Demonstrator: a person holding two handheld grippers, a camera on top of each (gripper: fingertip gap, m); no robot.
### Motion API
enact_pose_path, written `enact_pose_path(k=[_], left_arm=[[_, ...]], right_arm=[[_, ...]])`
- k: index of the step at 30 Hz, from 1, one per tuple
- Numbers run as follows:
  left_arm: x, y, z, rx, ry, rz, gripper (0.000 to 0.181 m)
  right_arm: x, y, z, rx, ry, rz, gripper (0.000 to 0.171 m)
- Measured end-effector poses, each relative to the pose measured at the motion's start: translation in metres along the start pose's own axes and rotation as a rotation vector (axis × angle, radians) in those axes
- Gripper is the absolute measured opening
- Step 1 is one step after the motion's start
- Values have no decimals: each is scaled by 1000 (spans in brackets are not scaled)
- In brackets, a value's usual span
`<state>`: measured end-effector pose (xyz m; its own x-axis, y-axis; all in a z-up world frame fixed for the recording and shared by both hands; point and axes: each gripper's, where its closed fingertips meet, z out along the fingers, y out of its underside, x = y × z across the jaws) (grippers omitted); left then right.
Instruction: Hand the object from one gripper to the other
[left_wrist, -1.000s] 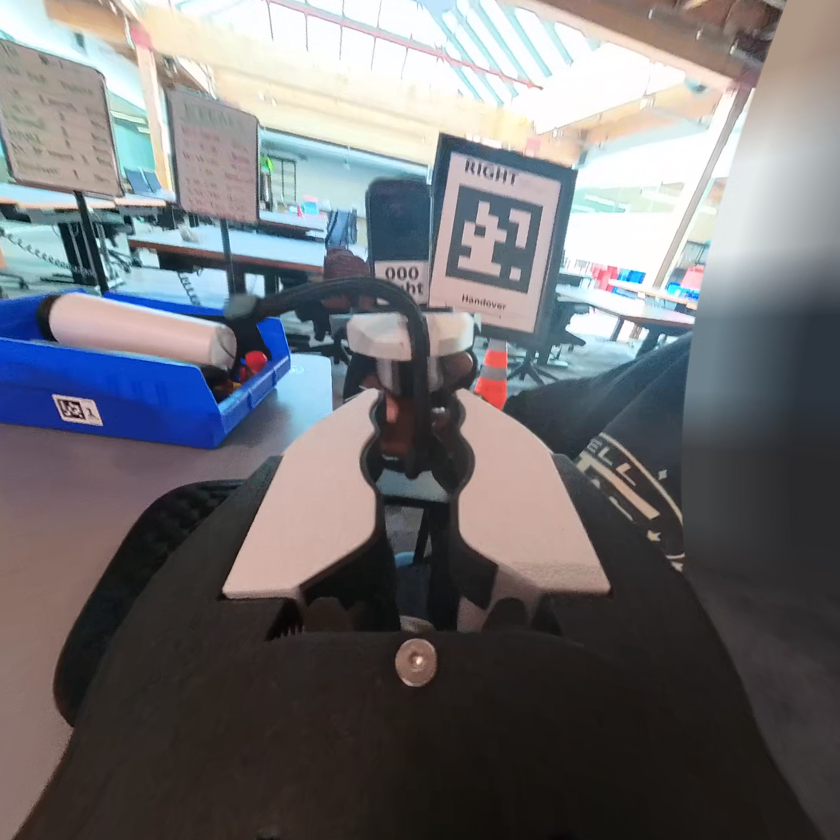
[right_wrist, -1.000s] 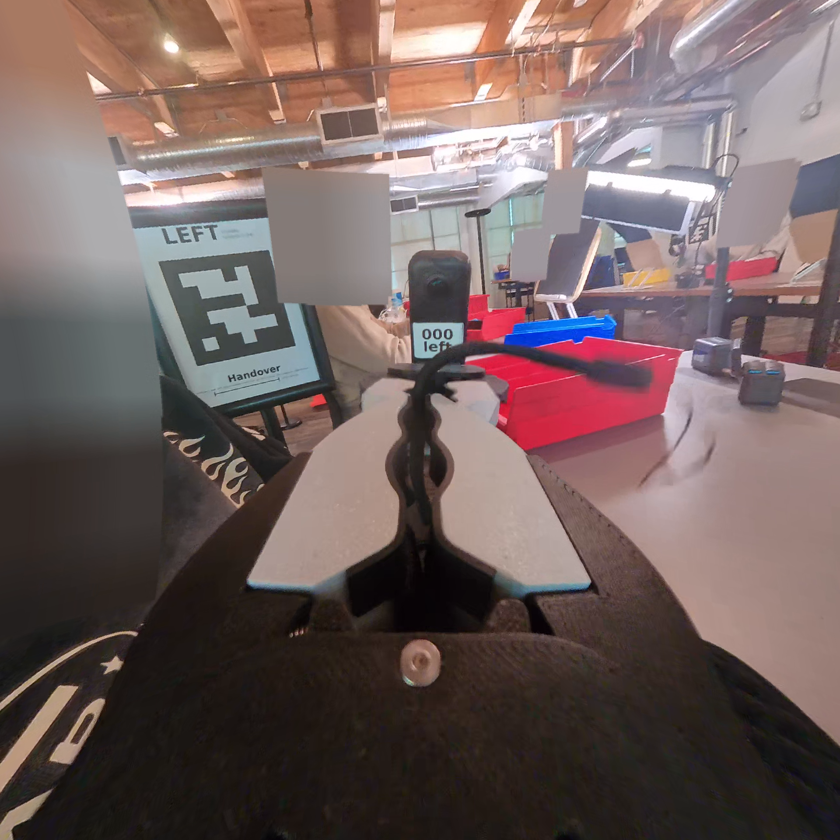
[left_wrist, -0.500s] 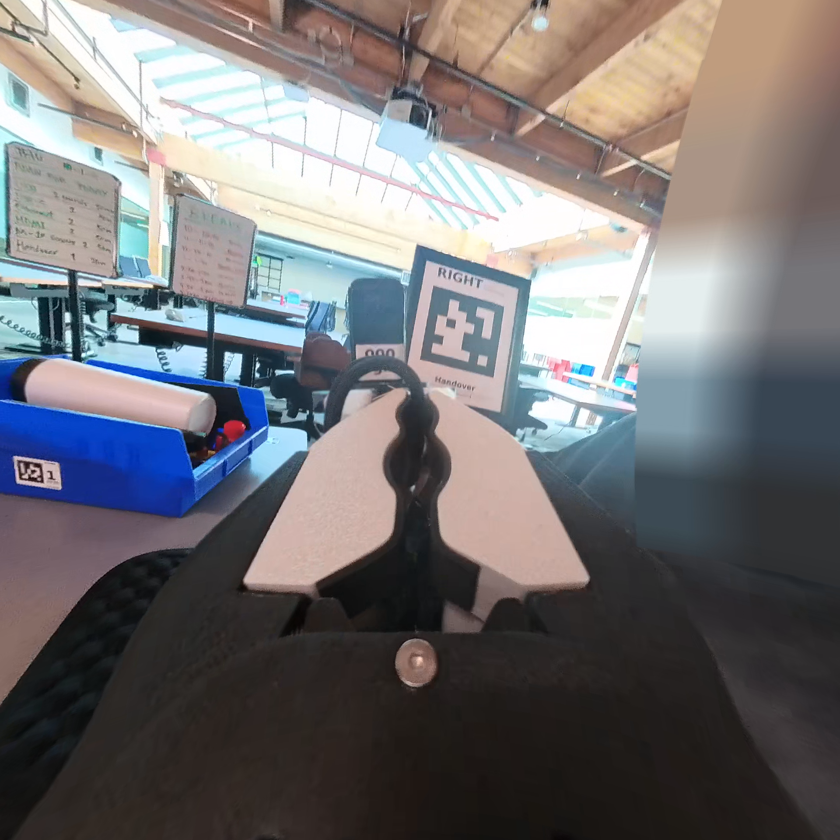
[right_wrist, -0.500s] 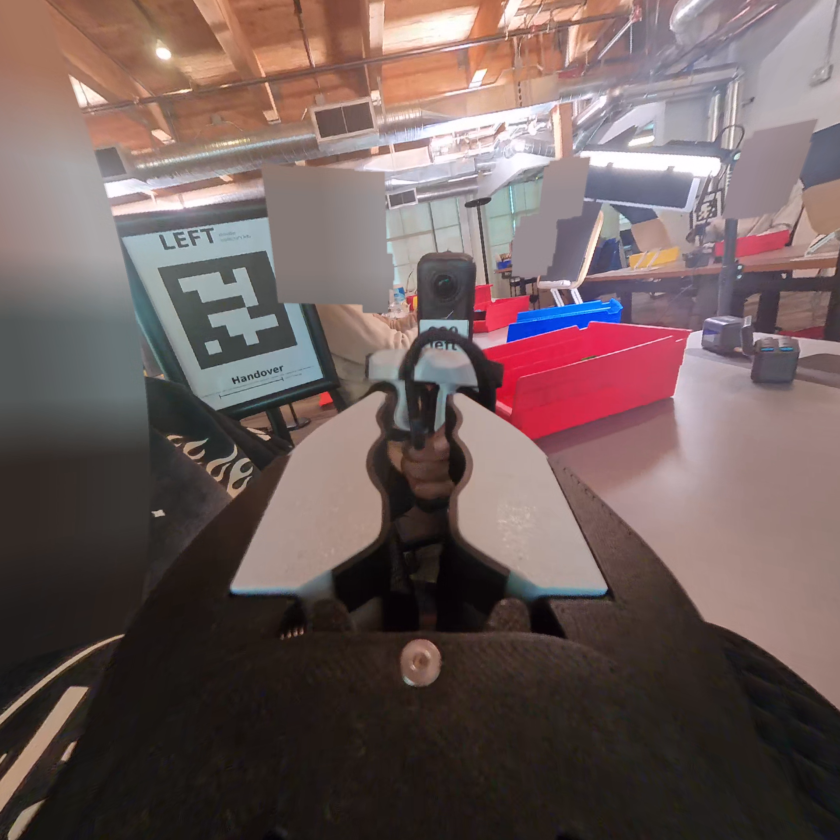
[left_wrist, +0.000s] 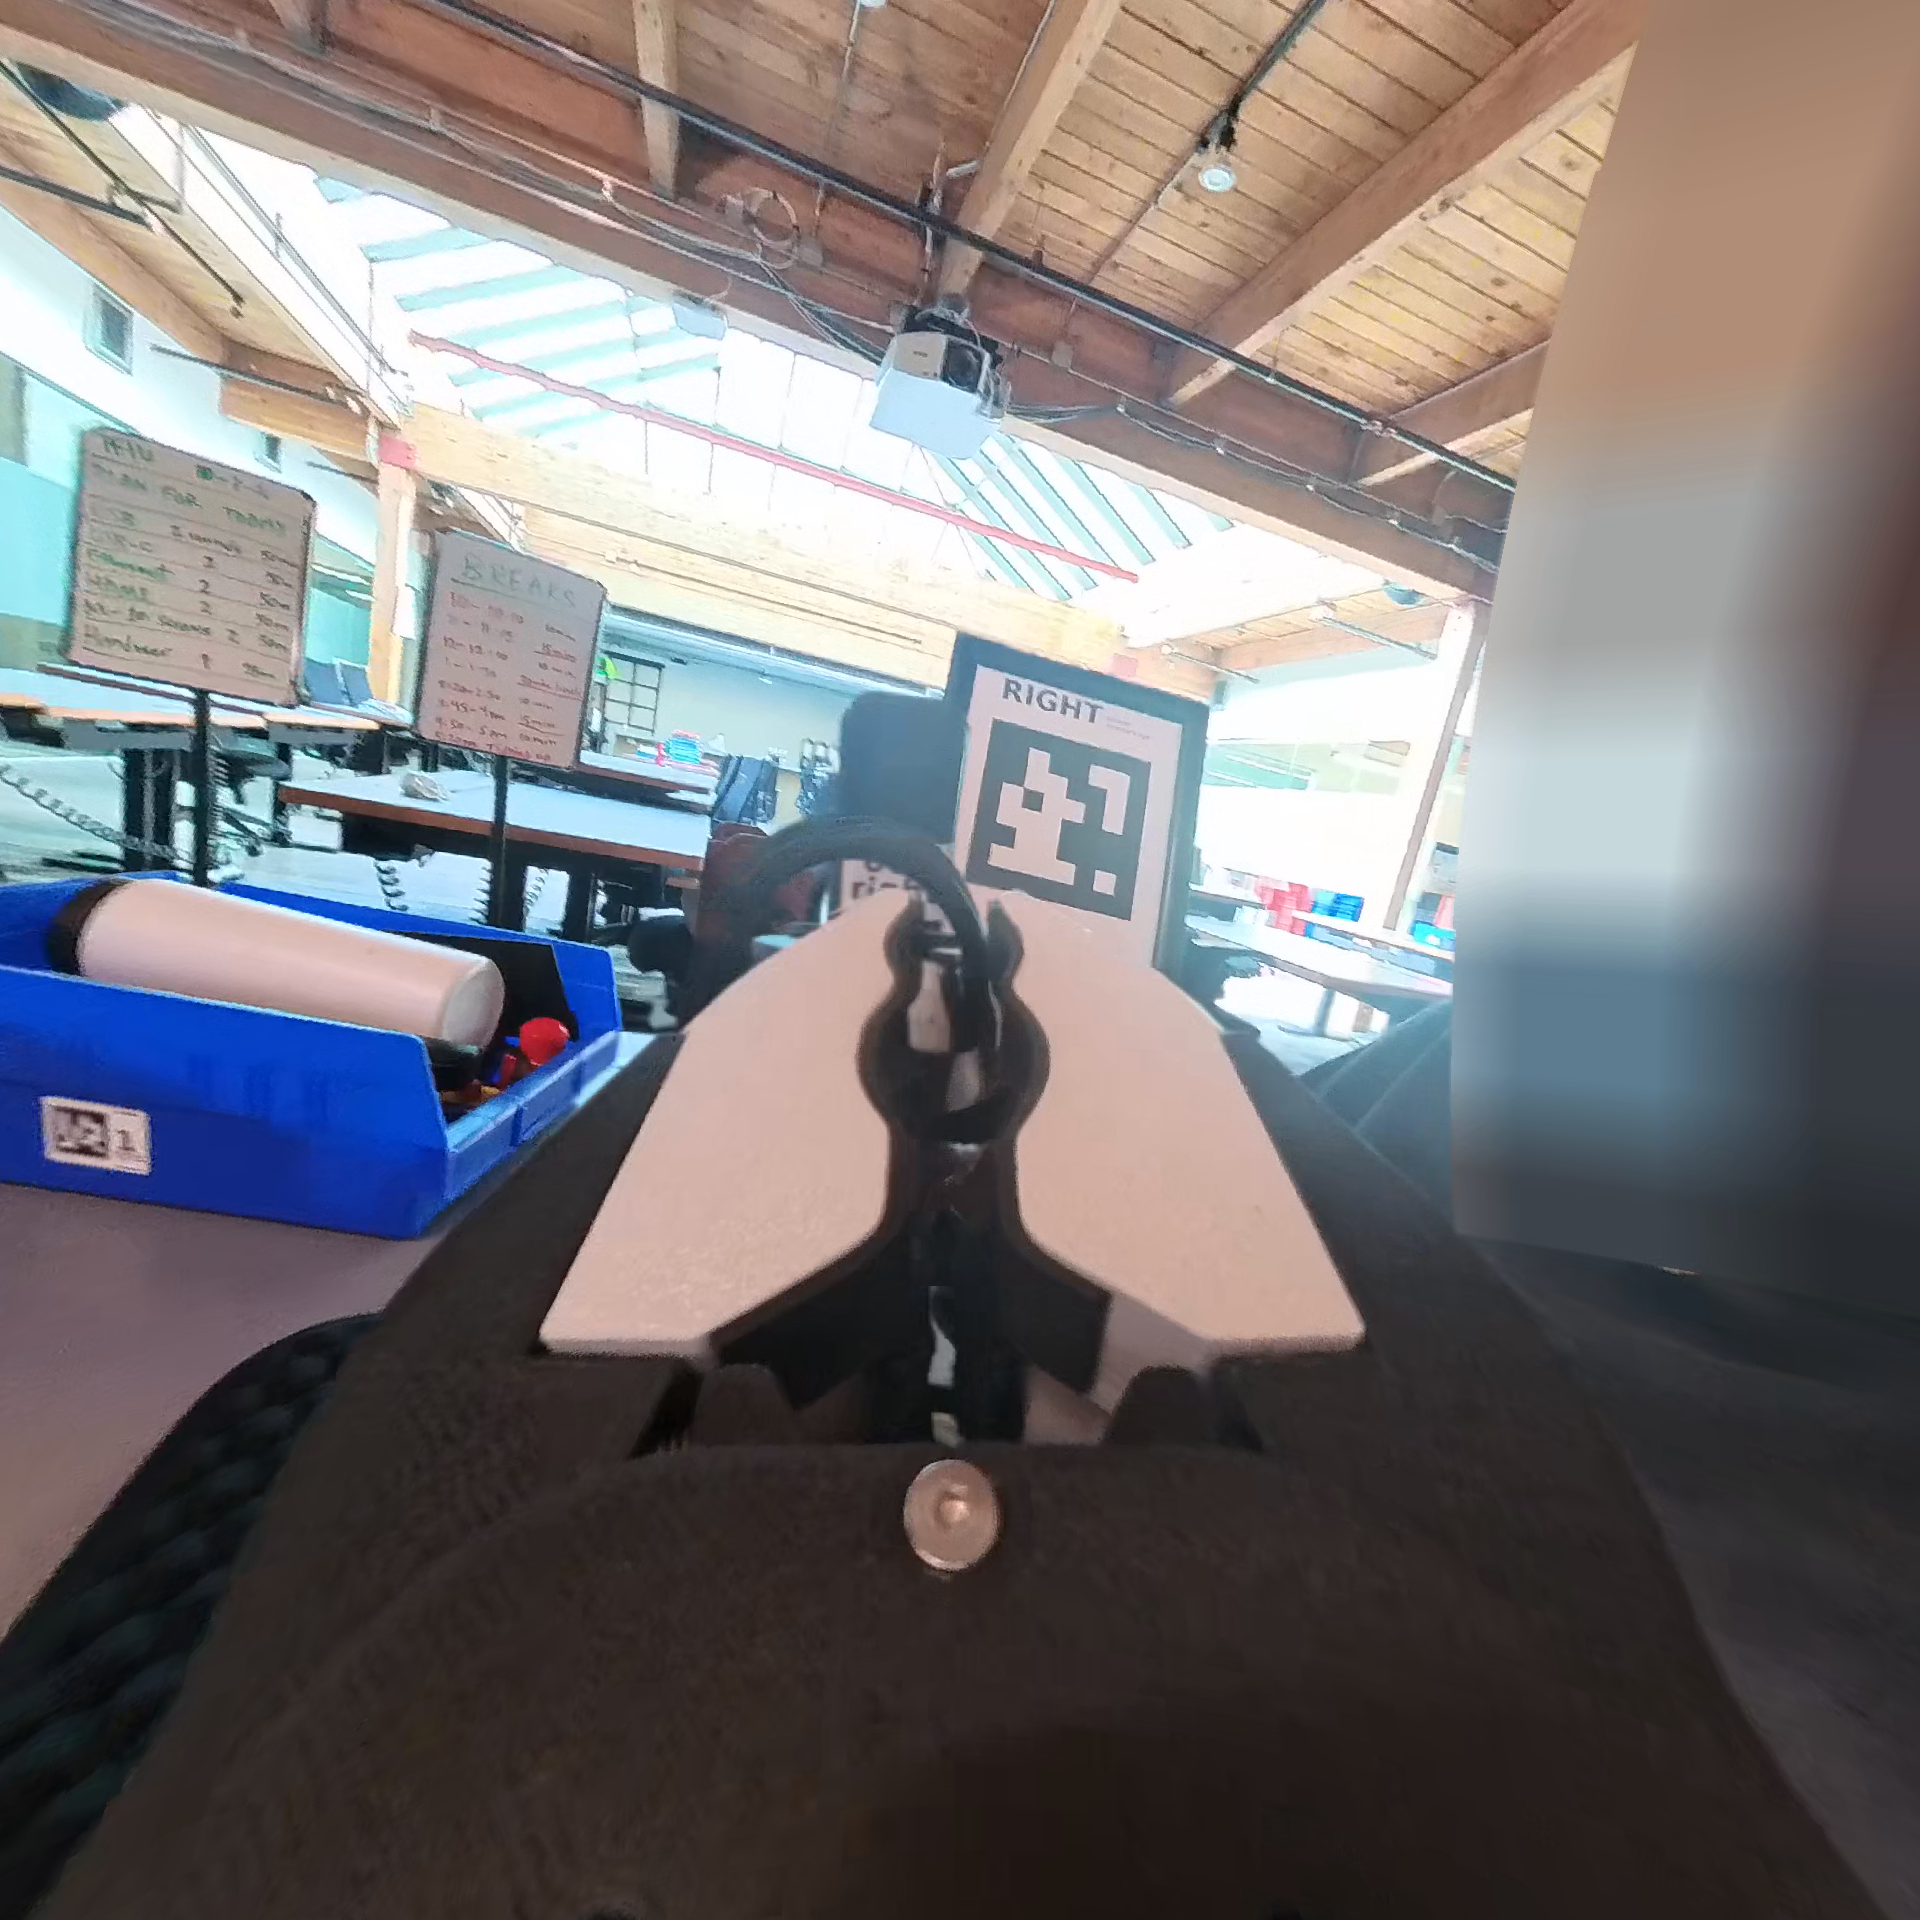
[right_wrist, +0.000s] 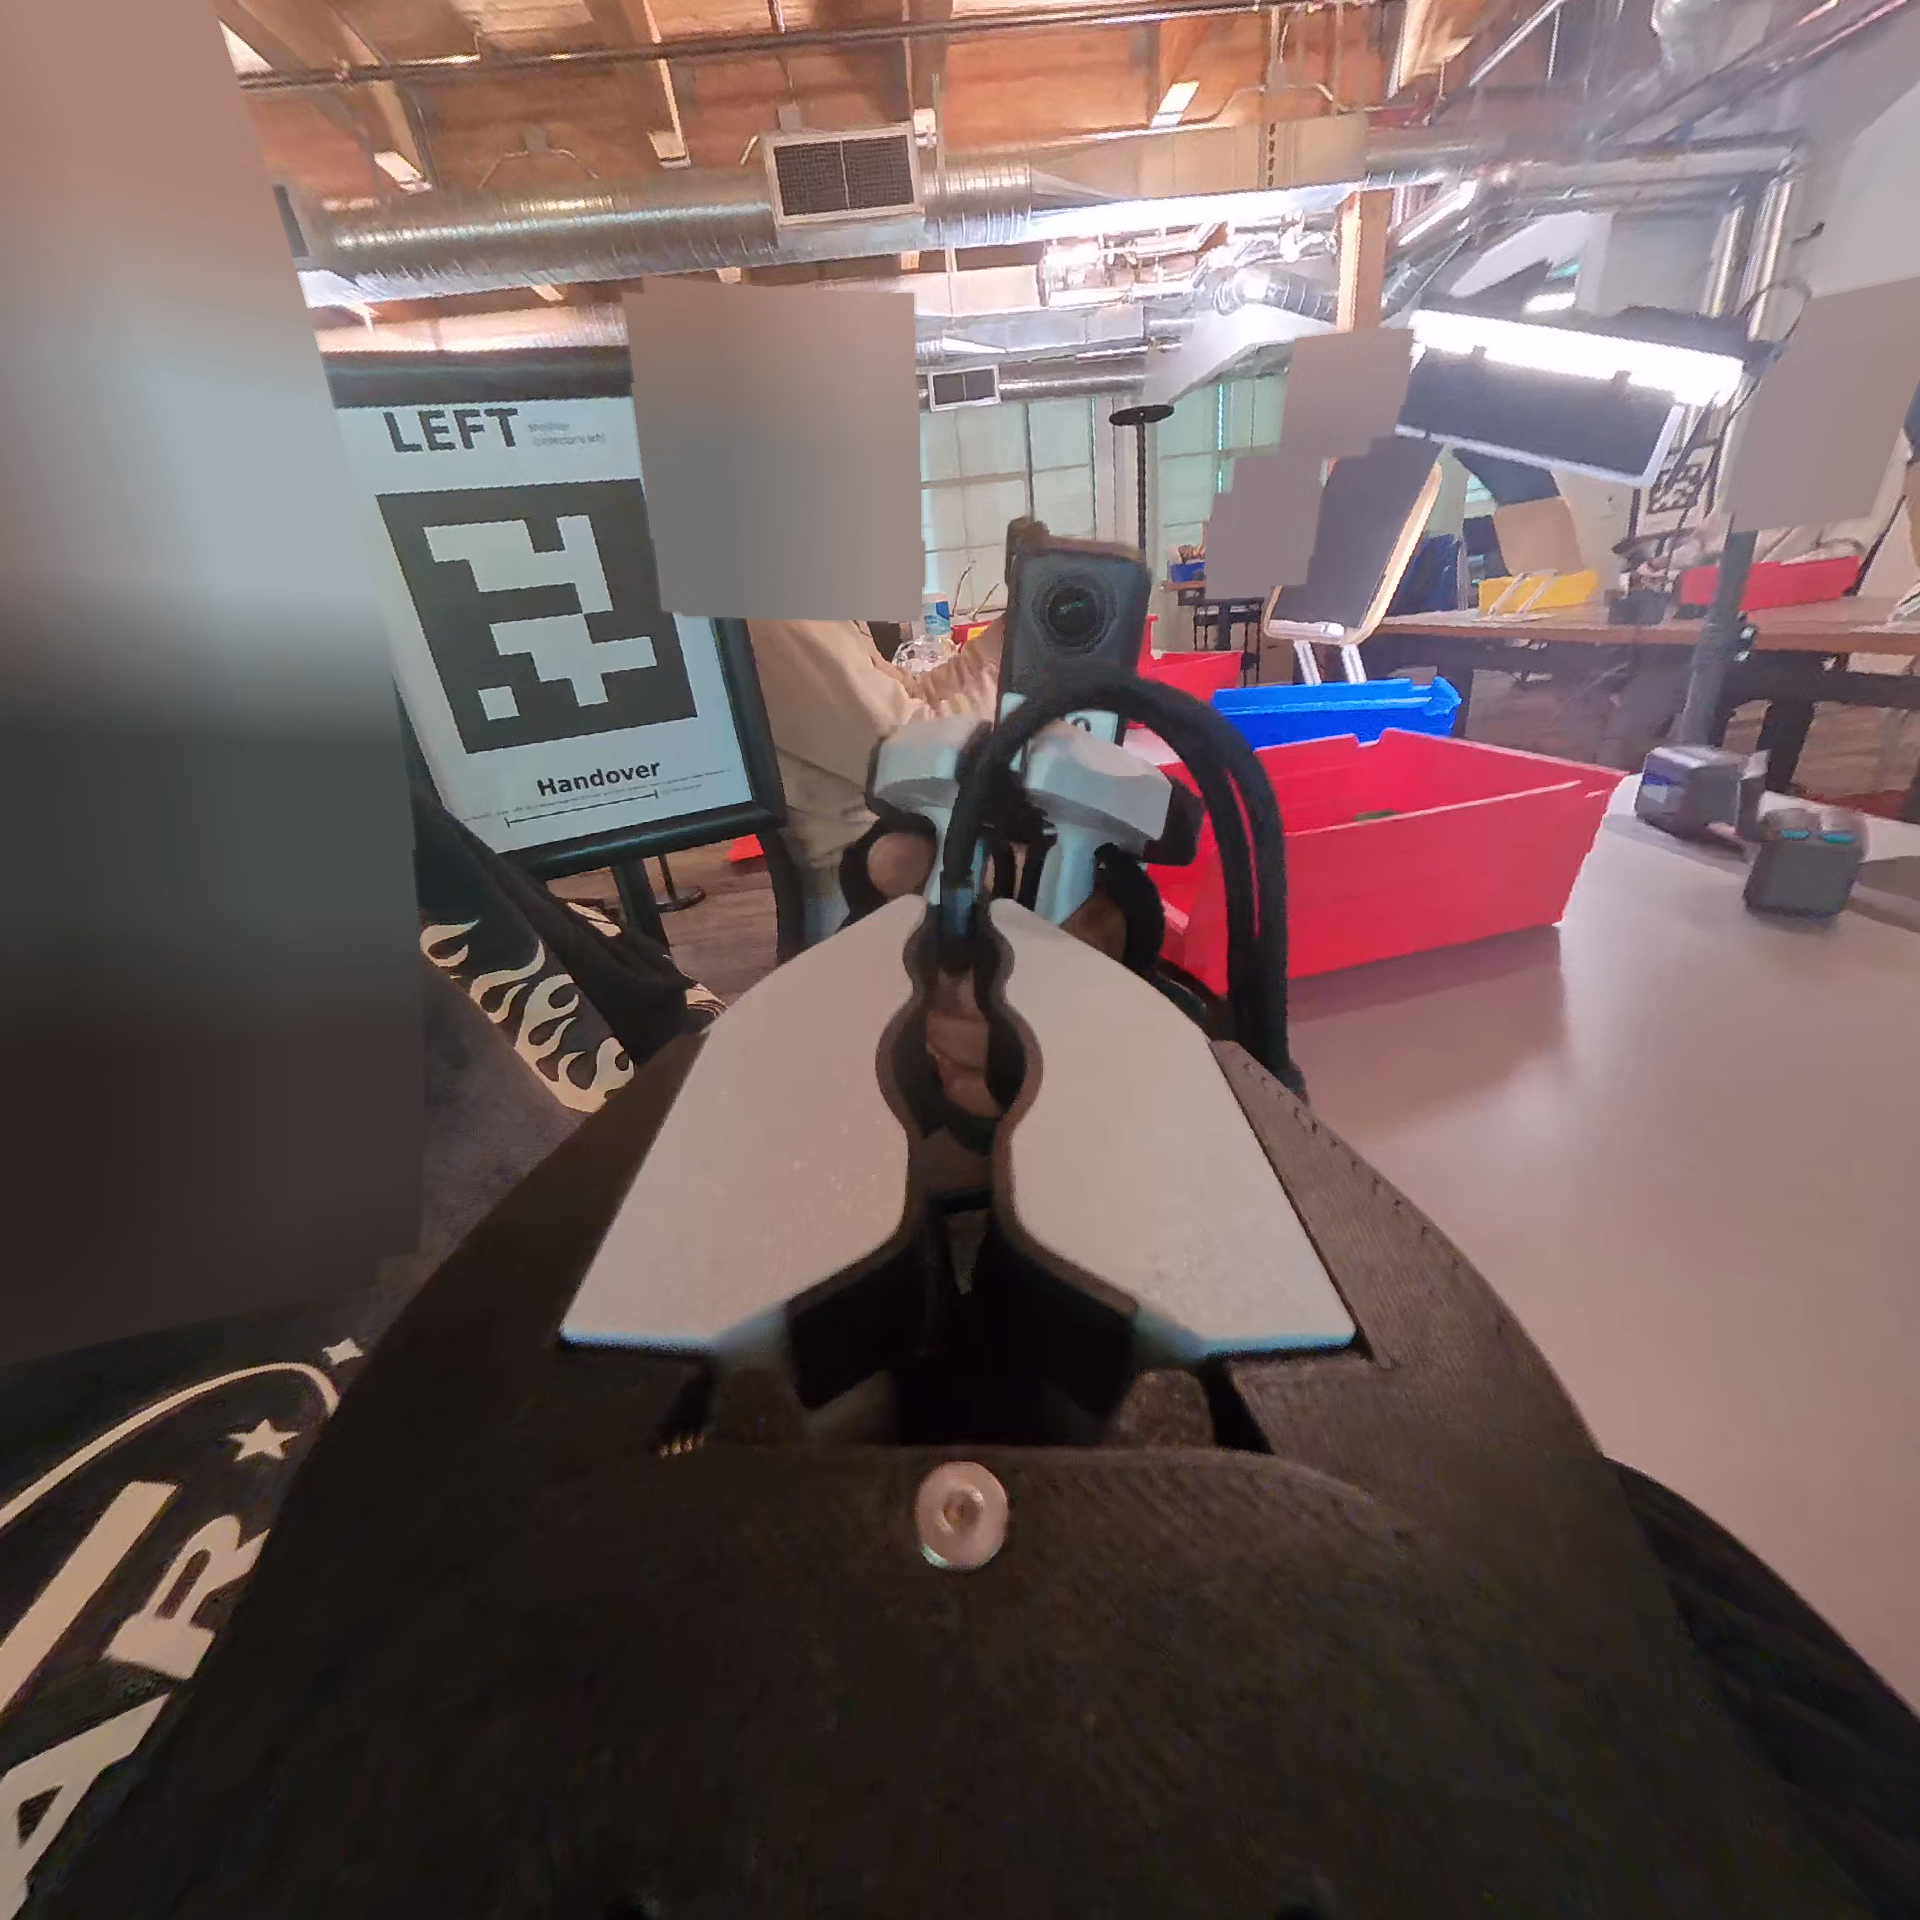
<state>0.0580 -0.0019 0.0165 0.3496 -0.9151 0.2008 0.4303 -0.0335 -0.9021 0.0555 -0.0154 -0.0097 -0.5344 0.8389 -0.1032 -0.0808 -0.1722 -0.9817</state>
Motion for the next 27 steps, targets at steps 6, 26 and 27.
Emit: enact_pose_path(k=[6, 26, 27], left_arm=[[-13, -30, -20, 84, -139, 92, 23], [15, -80, -45, 63, -281, 477, 23], [17, -82, -46, 57, -285, 493, 23]], right_arm=[[10, -45, -53, -29, 186, -170, 6], [149, -29, -242, -492, 821, 6, 6], [171, -34, -249, -511, 865, -59, 6]])
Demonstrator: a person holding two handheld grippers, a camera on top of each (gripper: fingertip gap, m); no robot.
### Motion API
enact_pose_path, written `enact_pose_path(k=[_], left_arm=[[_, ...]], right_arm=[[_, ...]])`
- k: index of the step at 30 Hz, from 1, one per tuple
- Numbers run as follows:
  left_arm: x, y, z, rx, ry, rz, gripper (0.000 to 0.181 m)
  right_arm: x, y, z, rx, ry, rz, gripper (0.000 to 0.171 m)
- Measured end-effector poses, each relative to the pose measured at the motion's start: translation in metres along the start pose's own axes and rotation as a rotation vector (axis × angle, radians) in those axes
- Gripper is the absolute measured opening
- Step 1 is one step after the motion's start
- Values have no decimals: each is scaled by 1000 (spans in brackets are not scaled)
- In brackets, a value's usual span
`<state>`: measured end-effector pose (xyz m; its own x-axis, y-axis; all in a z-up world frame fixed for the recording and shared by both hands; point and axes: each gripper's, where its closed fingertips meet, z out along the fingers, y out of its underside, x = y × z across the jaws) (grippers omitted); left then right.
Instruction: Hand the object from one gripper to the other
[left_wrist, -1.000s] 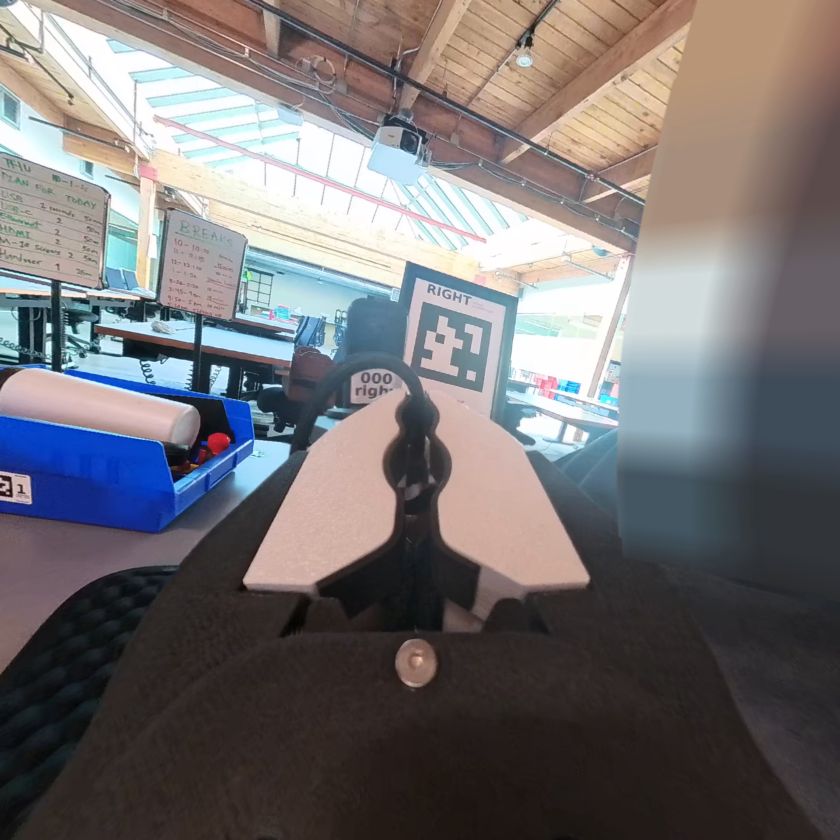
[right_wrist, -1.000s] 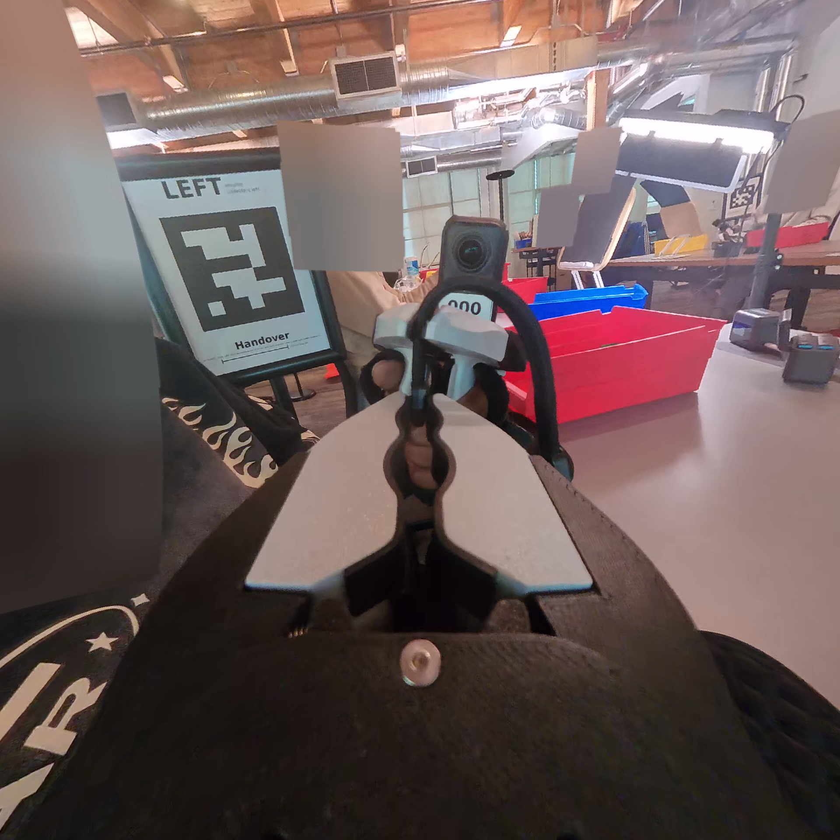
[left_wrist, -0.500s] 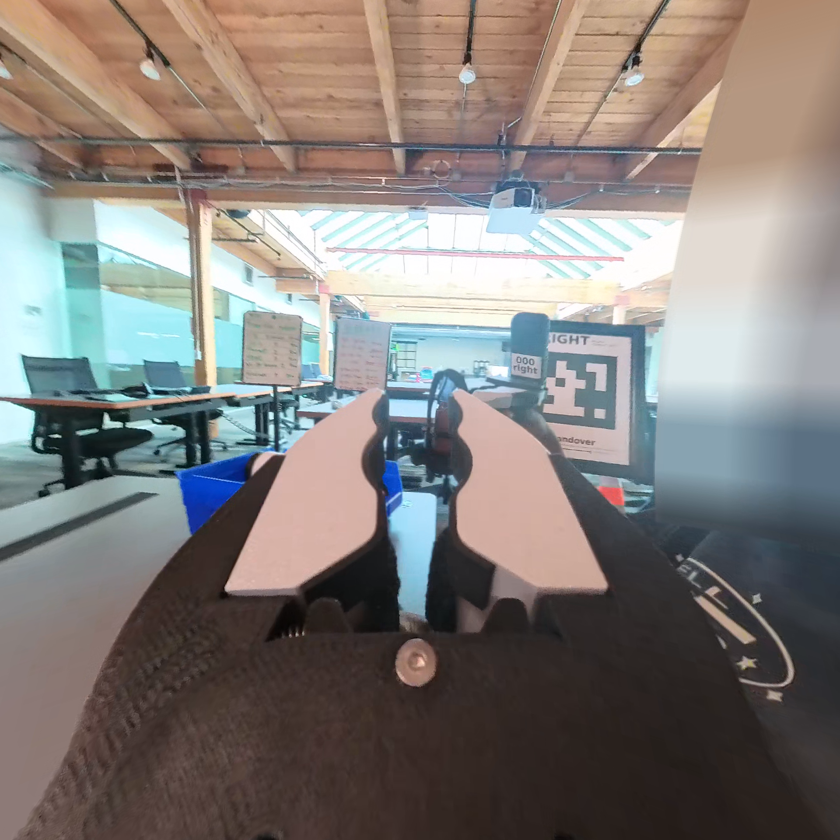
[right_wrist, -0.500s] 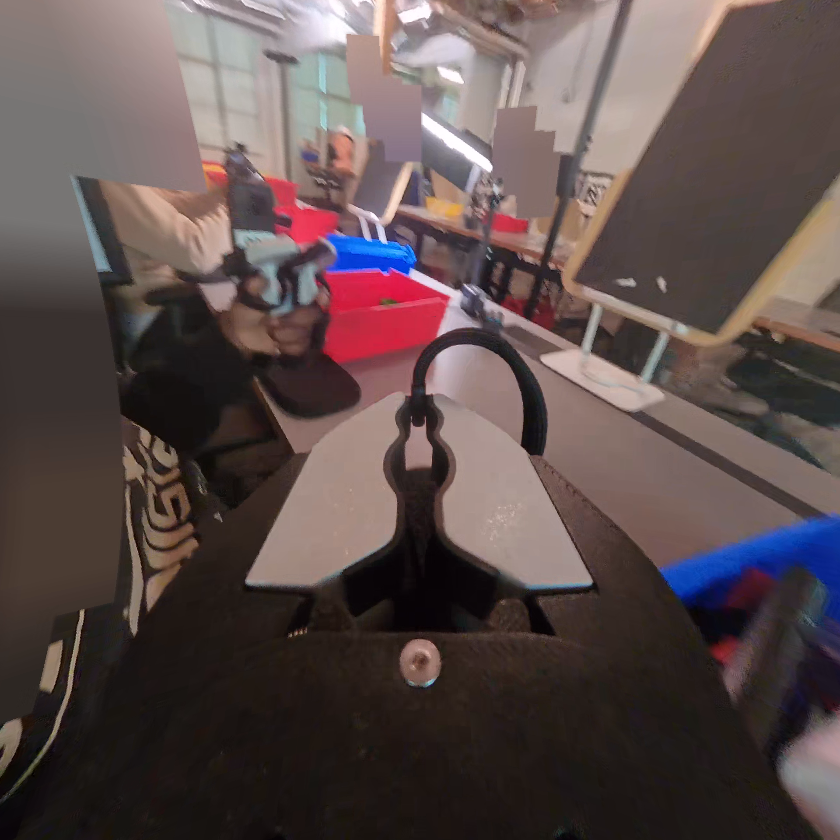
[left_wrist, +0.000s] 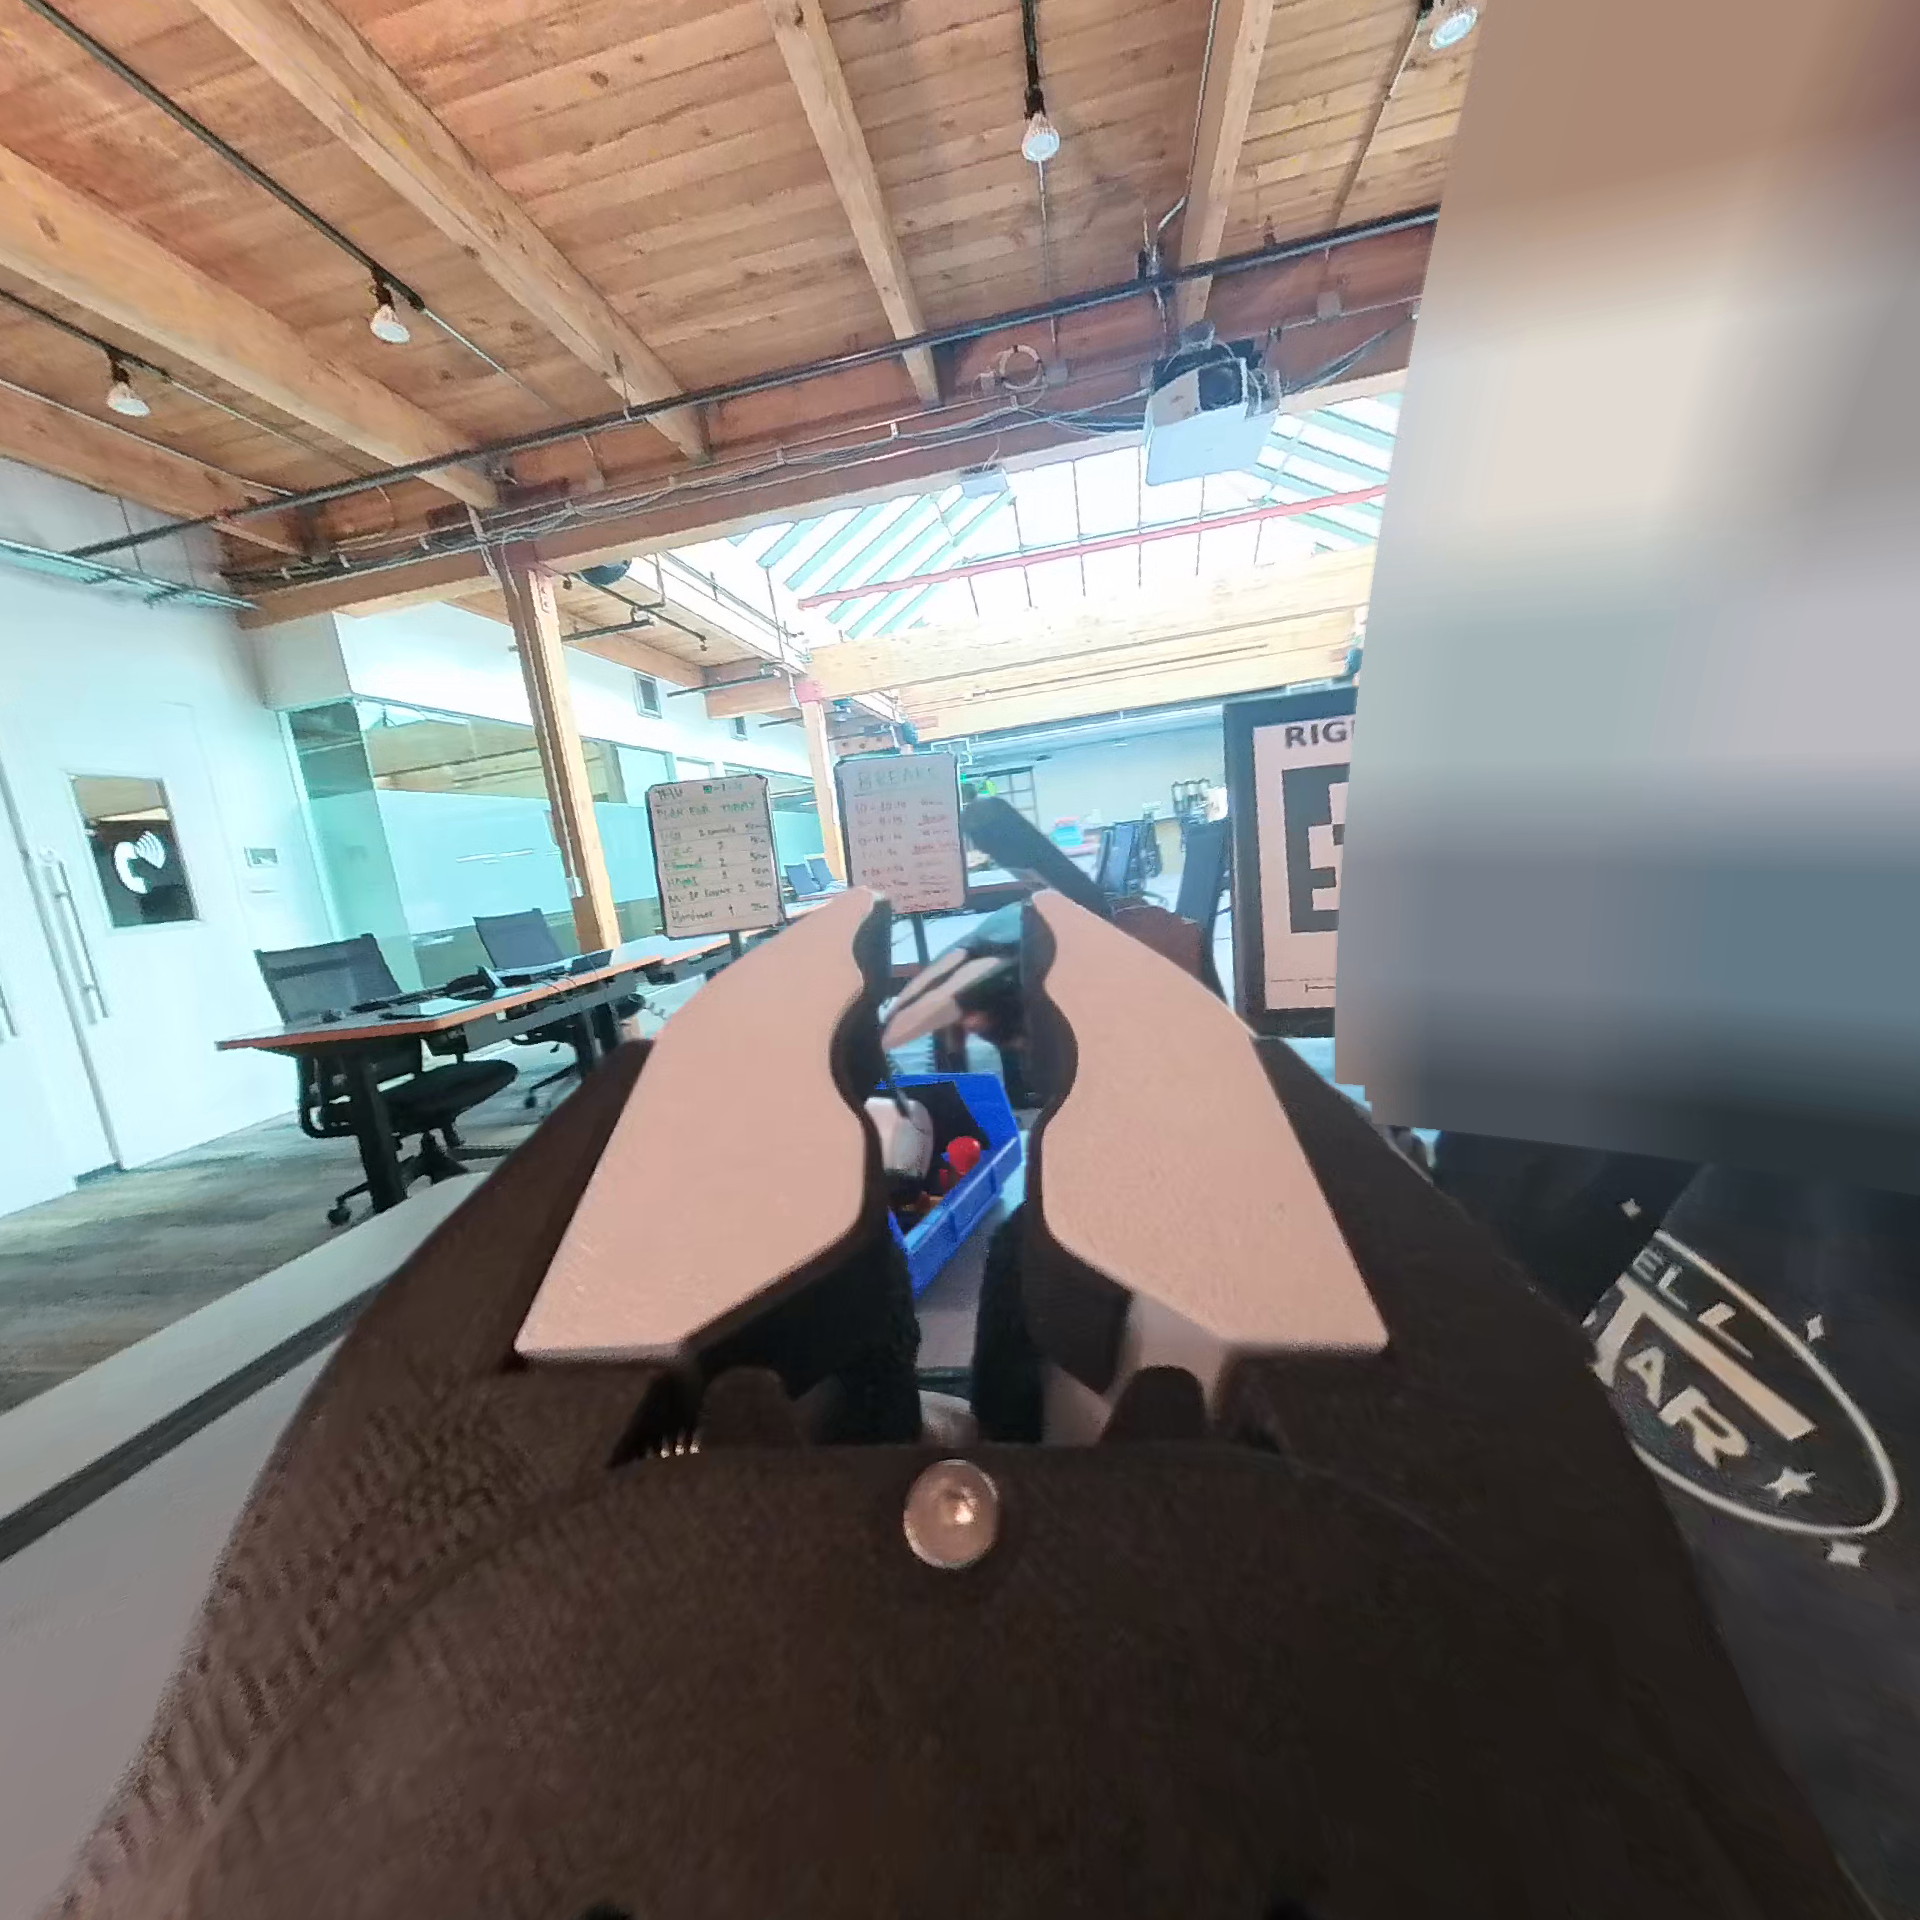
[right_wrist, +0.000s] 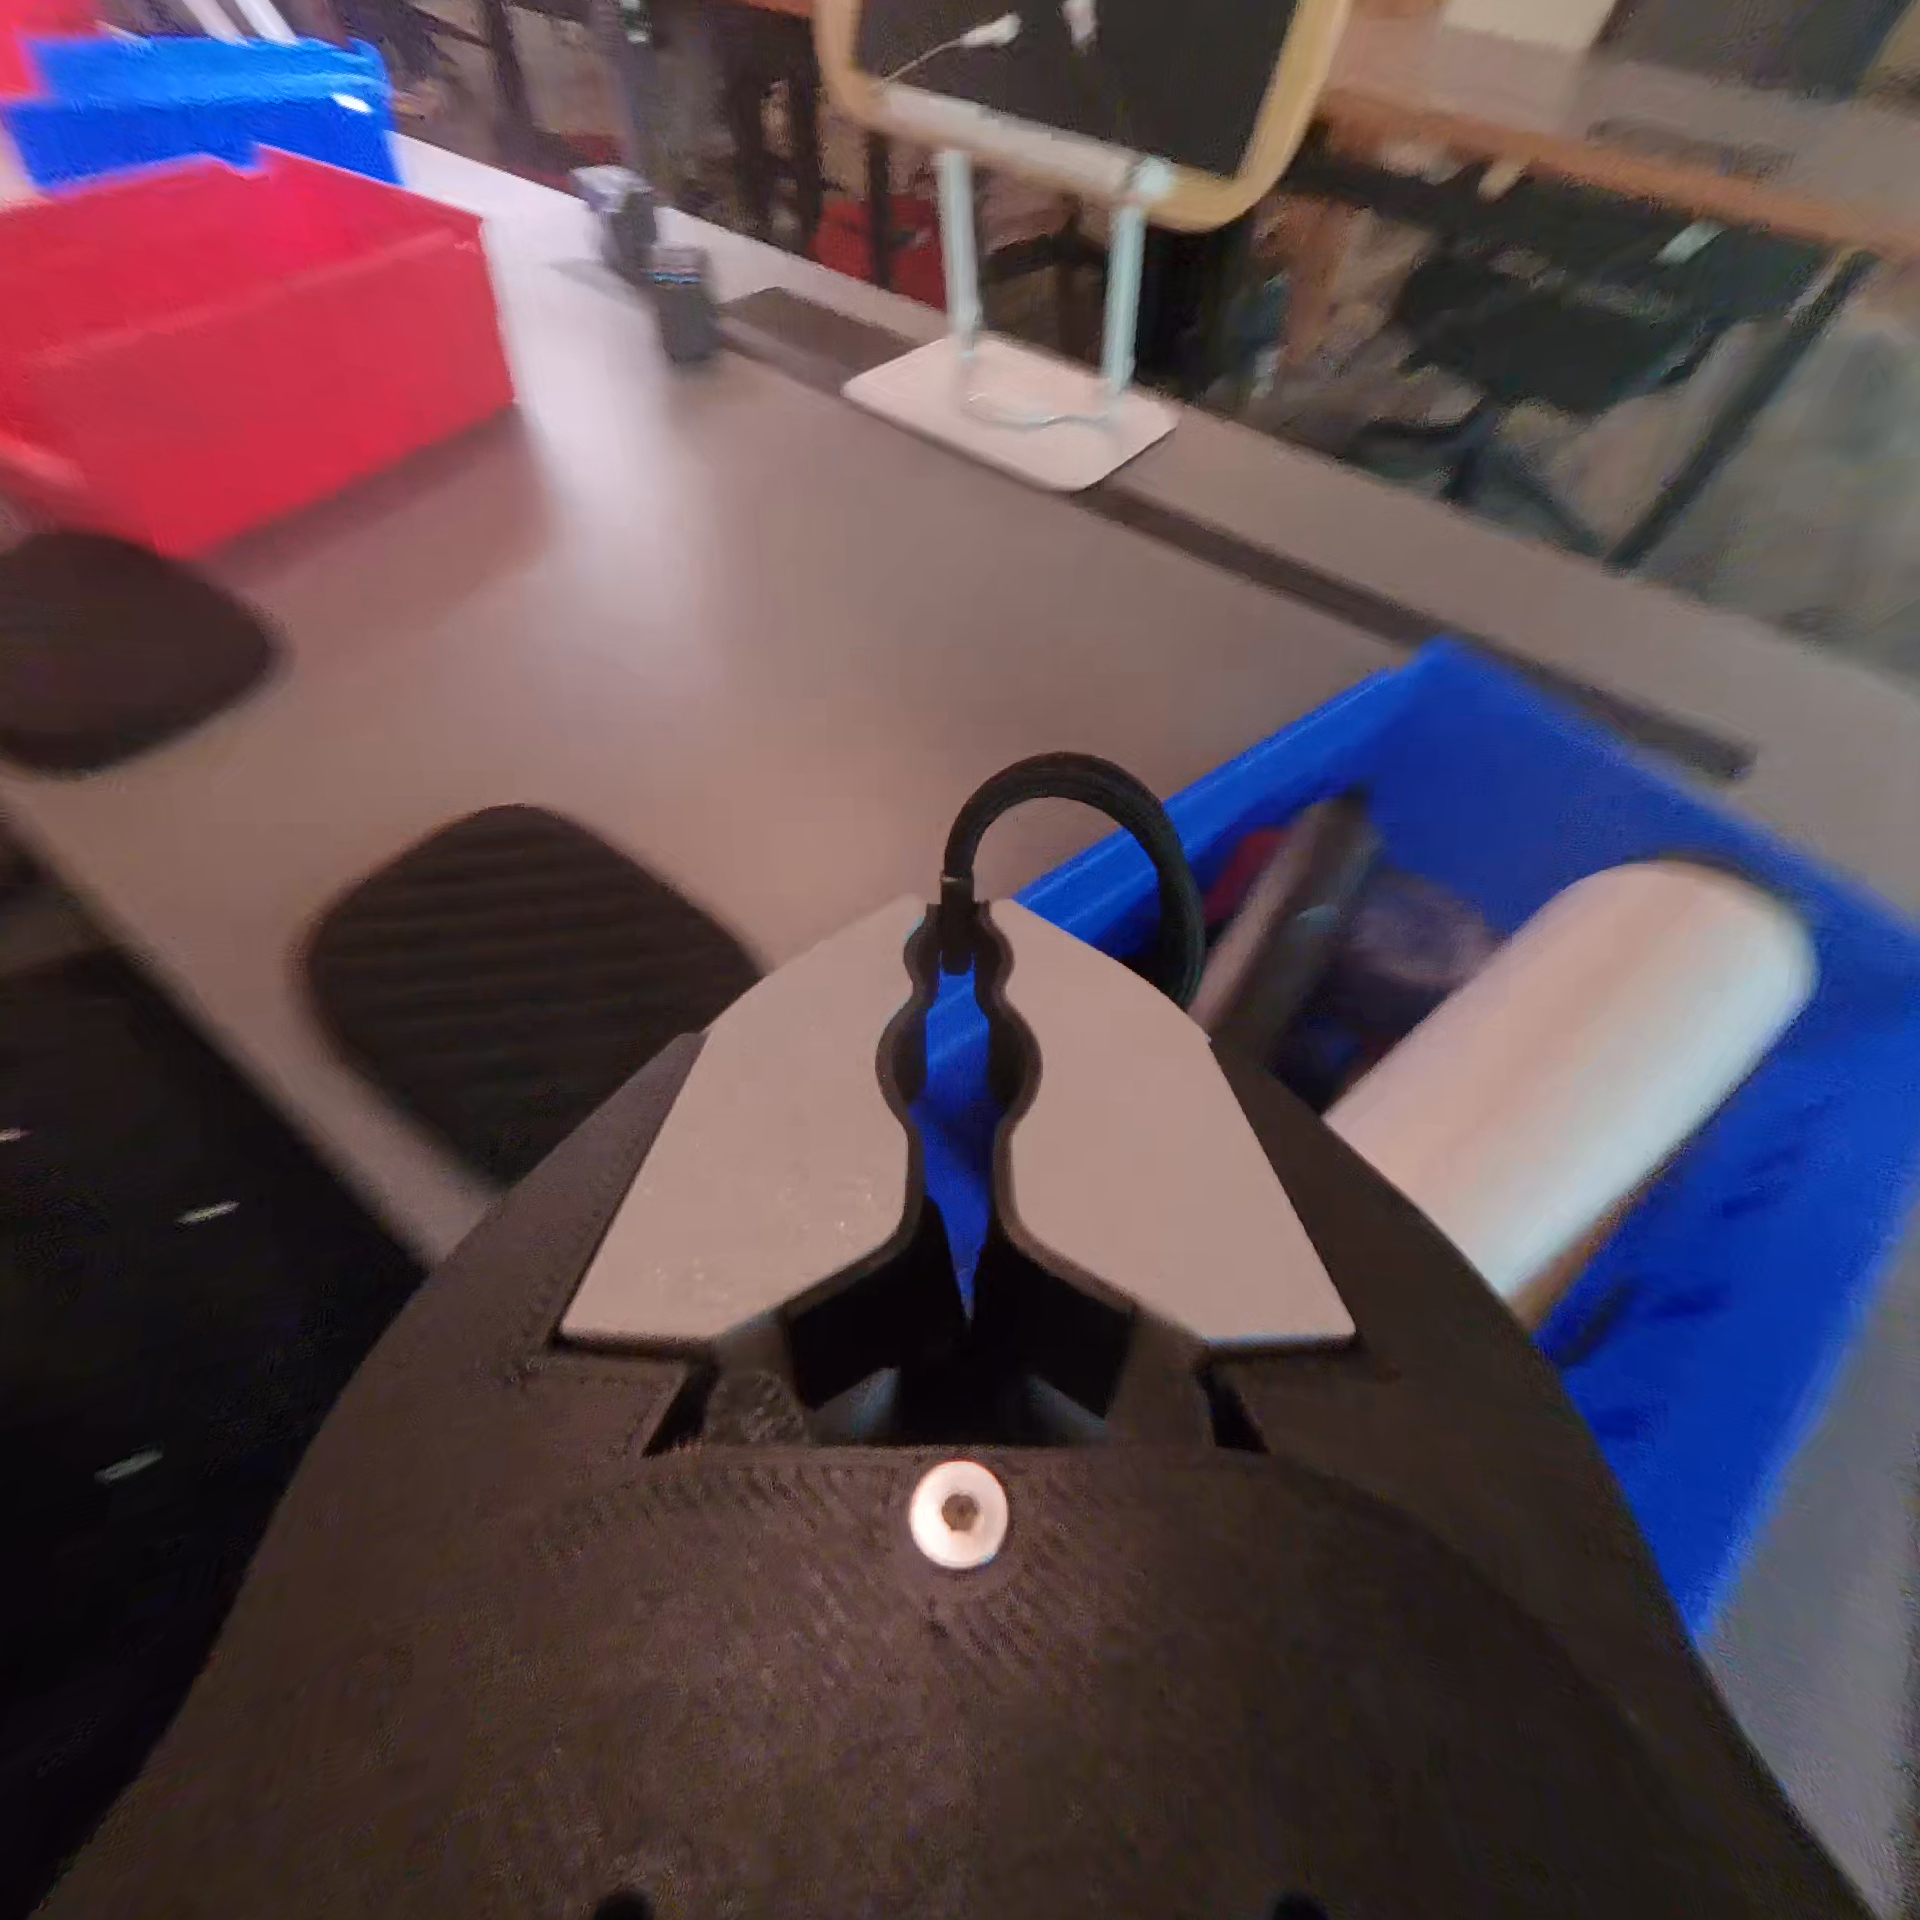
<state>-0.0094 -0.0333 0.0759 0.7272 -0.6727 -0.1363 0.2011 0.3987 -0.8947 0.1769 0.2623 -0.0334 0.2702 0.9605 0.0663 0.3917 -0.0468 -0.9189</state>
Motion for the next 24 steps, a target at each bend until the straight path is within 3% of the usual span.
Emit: enact_pose_path(k=[2, 5, 10, 15, 17, 19, 24], left_arm=[[0, -3, -3, -14, -10, 36, 22], [-10, -13, -12, 9, -77, 84, 21], [-35, -38, -34, 113, -206, 116, 21], [-61, -51, -66, 29, -353, 154, 26], [-73, -63, -87, 5, -445, 191, 33], [-87, -79, -115, 2, -576, 253, 38], [-116, -99, -196, -61, -928, 379, 40]], right_arm=[[35, -7, 18, 42, 81, -44, 6], [72, 19, 42, -34, 119, 152, 6], [78, 79, 50, -264, 163, 318, 9], [76, 75, 35, -255, 295, 238, 33], [74, 59, 26, -172, 348, 184, 40], [62, 29, 16, 10, 341, 134, 60], [3, -56, -36, 580, 206, -93, 57]])
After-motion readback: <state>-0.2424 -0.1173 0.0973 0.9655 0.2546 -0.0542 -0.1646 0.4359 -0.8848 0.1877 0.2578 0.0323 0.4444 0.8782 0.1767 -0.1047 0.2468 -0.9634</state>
